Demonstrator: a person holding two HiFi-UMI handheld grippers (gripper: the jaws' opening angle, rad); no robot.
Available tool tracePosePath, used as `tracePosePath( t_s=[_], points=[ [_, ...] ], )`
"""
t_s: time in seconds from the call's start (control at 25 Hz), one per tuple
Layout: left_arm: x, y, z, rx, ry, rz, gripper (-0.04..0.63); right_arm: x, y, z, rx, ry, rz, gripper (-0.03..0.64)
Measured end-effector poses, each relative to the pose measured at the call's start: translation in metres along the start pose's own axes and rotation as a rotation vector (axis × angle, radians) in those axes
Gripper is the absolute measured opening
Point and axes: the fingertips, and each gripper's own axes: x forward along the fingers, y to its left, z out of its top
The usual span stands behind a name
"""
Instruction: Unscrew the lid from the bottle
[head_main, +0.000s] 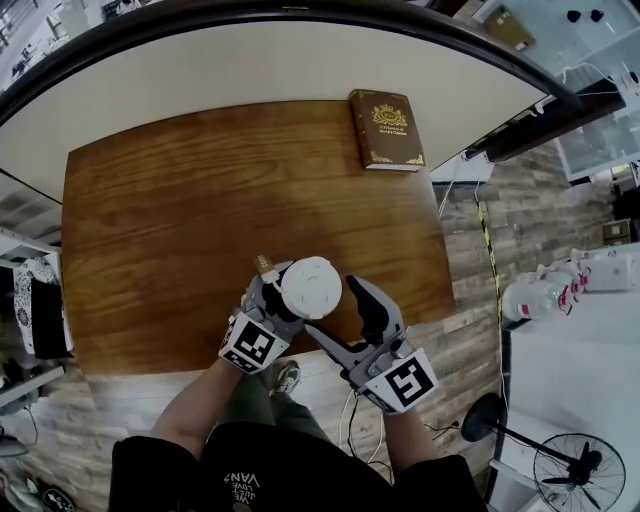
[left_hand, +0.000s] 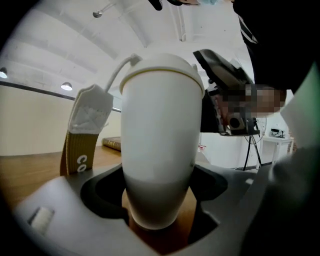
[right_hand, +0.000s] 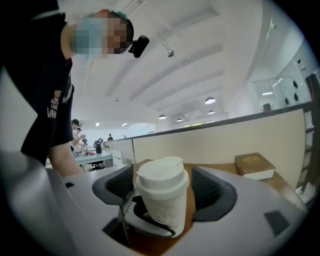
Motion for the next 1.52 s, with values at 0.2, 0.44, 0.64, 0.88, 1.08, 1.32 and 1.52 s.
tracePosePath(
  t_s=[0.2, 0.44, 0.64, 0.88, 1.08, 1.32, 1.52],
  points=[
    [0.001, 0.001, 0.009, 0.006, -0.010, 0.038, 0.380, 0.010, 0.004, -0.008, -0.018, 0.013, -0.109, 0.336],
    [0.001, 0.001, 0.006, 0.001, -0.016, 0.029, 0.380, 0.015, 0.002, -0.012, -0.065, 0.061, 0.005, 0.336],
    [0.000, 0.000, 0.008, 0.009, -0.031, 0.010, 0.380, 0.014, 0.001, -0.014, -0.069, 0.095, 0.272, 0.336],
    [-0.001, 0.000, 0.010, 0.011, -0.045, -0.017, 0.380, 0.017, -0.002, -0.011, -0.101, 0.139, 0.584, 0.334],
    [-0.002, -0.001, 0.005, 0.016, -0.035, -0.021, 0.379, 0.016, 0.000, -0.011, -0.117, 0.157, 0.707, 0.334],
    [-0.002, -0.002, 0.001, 0.036, -0.039, -0.027, 0.380, 0.016, -0.003, -0.005, -0.121, 0.142, 0.575, 0.336],
    [-0.004, -0.001, 0.006, 0.041, -0.041, -0.018, 0.379, 0.013, -0.001, 0.008, -0.139, 0.045, 0.368, 0.336]
  ],
)
